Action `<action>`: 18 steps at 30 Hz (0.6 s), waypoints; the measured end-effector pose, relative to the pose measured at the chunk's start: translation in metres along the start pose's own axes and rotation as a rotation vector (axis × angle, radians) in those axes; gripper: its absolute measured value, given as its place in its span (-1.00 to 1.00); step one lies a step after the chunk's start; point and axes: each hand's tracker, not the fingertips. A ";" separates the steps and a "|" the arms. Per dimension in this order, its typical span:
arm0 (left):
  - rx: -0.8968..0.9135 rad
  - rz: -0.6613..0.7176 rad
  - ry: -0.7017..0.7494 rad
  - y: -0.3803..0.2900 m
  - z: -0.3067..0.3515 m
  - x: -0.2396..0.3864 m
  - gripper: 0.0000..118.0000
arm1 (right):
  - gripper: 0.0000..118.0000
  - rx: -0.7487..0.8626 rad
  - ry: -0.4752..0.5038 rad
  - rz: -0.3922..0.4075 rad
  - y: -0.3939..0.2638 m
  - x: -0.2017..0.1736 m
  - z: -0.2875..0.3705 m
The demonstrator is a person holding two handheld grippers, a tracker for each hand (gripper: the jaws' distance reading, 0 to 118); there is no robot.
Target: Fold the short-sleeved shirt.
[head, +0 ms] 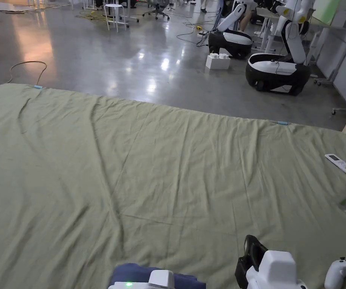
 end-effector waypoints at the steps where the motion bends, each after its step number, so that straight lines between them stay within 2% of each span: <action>1: 0.008 -0.010 -0.011 0.002 0.009 0.000 -0.86 | -0.97 0.003 0.001 0.001 0.002 0.000 0.000; 5: 0.128 -0.101 -0.074 0.015 0.060 0.000 -0.86 | -0.97 0.028 0.000 0.007 0.015 -0.002 0.000; 9: 0.309 -0.206 -0.032 0.031 0.111 0.001 -0.86 | -0.97 0.063 -0.010 0.010 0.030 -0.004 -0.005; 18: 0.886 -0.406 0.469 0.040 0.174 -0.006 -0.86 | -0.97 0.163 -0.088 0.013 0.066 -0.009 -0.011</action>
